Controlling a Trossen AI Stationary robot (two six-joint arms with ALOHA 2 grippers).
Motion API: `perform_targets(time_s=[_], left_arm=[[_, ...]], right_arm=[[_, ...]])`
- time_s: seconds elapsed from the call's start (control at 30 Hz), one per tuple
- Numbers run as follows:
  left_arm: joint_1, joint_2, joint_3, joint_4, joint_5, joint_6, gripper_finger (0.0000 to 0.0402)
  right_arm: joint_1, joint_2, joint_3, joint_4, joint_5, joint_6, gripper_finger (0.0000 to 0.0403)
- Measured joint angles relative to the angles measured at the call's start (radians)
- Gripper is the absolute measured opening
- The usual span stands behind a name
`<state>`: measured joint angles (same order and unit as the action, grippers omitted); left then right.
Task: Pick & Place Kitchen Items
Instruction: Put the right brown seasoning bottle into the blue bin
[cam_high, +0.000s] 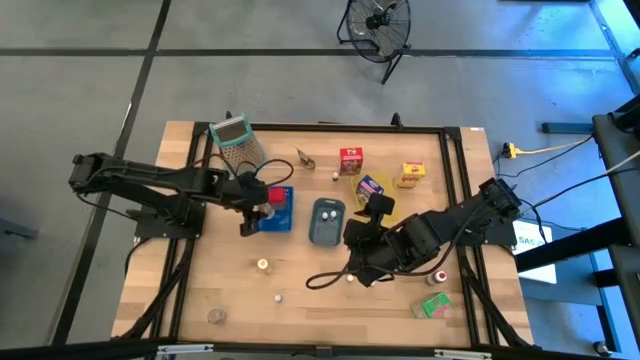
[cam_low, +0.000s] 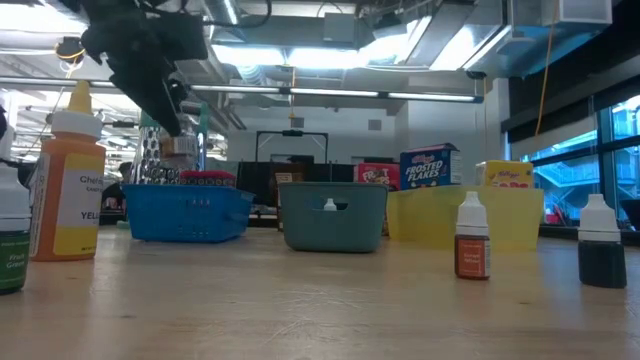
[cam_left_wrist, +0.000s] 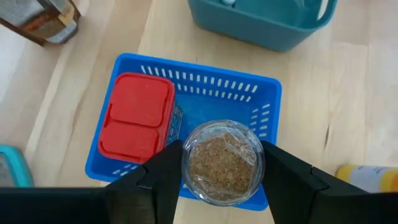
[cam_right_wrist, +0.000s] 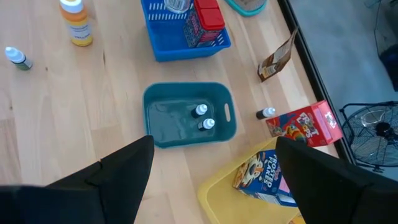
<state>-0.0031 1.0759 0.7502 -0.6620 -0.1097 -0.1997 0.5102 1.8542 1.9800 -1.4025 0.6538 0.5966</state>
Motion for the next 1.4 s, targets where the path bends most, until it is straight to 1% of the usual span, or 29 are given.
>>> perform_targets(time_s=[0.23, 0.33, 0.4, 0.47, 0.63, 0.97, 1.4], left_arm=[[0.023, 0.047, 0.0, 0.018, 0.018, 0.013, 0.0184], [0.033, 0.064, 0.0, 0.06, -0.001, 0.022, 0.0184], [0.039, 0.073, 0.001, 0.067, 0.007, 0.023, 0.0184], [0.045, 0.083, 0.001, 0.053, 0.02, 0.023, 0.0184], [0.054, 0.102, 0.001, 0.019, 0.012, 0.022, 0.0184], [0.079, 0.157, 0.003, 0.036, 0.001, 0.039, 0.0184], [0.079, 0.163, 0.003, 0.042, -0.002, 0.03, 0.0184]], right_arm=[[0.0, 0.0, -0.004, 0.0, 0.0, -0.001, 0.034], [0.0, 0.0, -0.016, 0.0, -0.001, -0.001, 0.034], [-0.002, 0.0, -0.025, 0.003, -0.002, -0.001, 0.034], [-0.002, 0.001, -0.031, 0.006, -0.003, -0.001, 0.034], [-0.003, 0.001, -0.031, 0.009, -0.002, -0.002, 0.034], [-0.003, 0.001, -0.031, 0.008, -0.002, -0.002, 0.034], [-0.003, 0.001, -0.031, 0.008, -0.002, -0.002, 0.034]])
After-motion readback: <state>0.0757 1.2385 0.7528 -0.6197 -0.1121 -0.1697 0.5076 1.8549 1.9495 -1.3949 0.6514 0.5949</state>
